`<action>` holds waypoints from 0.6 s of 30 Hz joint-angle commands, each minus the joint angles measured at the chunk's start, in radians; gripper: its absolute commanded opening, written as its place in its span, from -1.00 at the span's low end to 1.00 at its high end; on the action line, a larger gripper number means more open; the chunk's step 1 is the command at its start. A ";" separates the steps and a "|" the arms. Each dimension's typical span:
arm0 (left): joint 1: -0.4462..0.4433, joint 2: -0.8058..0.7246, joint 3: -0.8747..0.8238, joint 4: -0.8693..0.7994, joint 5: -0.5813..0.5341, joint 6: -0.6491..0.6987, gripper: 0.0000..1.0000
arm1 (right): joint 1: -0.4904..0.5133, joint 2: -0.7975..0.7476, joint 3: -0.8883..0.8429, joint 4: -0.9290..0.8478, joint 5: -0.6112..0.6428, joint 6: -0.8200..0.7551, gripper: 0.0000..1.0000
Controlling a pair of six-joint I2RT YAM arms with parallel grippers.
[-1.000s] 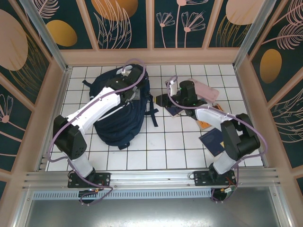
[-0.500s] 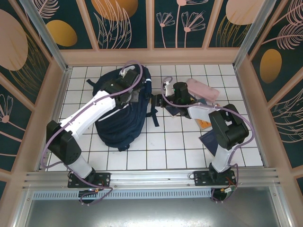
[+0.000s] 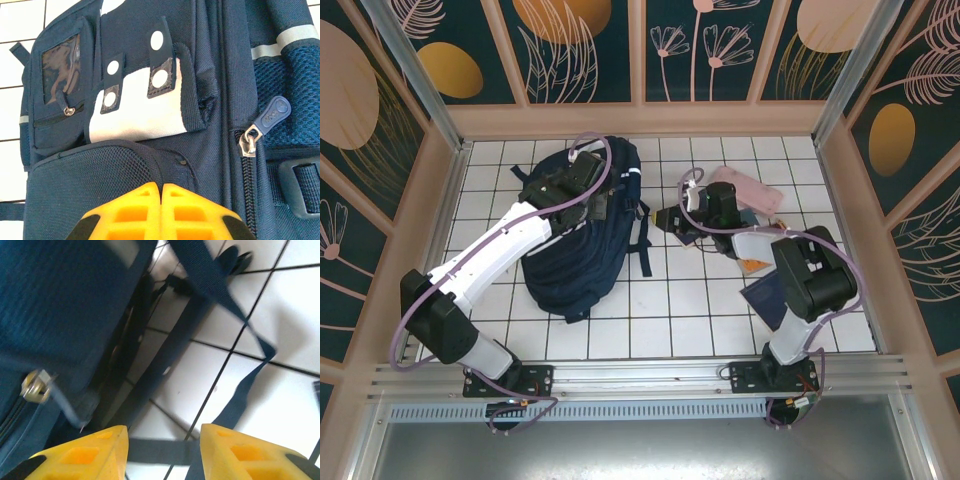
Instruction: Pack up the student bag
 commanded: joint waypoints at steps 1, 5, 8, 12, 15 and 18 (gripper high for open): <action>-0.001 -0.006 0.059 0.102 -0.069 -0.007 -1.00 | 0.019 -0.065 -0.059 0.100 -0.125 -0.030 -0.11; 0.000 -0.001 0.070 0.104 -0.070 -0.004 -1.00 | 0.058 -0.076 -0.066 0.158 -0.116 0.003 -0.09; 0.000 -0.003 0.074 0.103 -0.060 -0.002 -1.00 | 0.069 -0.052 -0.054 0.258 -0.114 0.074 -0.24; 0.000 -0.003 0.072 0.102 -0.045 -0.011 -1.00 | 0.073 -0.016 -0.017 0.318 -0.132 0.118 -0.32; -0.001 -0.005 0.071 0.102 -0.039 -0.012 -1.00 | 0.077 -0.006 0.002 0.289 -0.105 0.089 -0.32; -0.001 -0.004 0.074 0.102 -0.028 -0.013 -1.00 | 0.076 0.015 0.032 0.260 -0.138 0.066 -0.31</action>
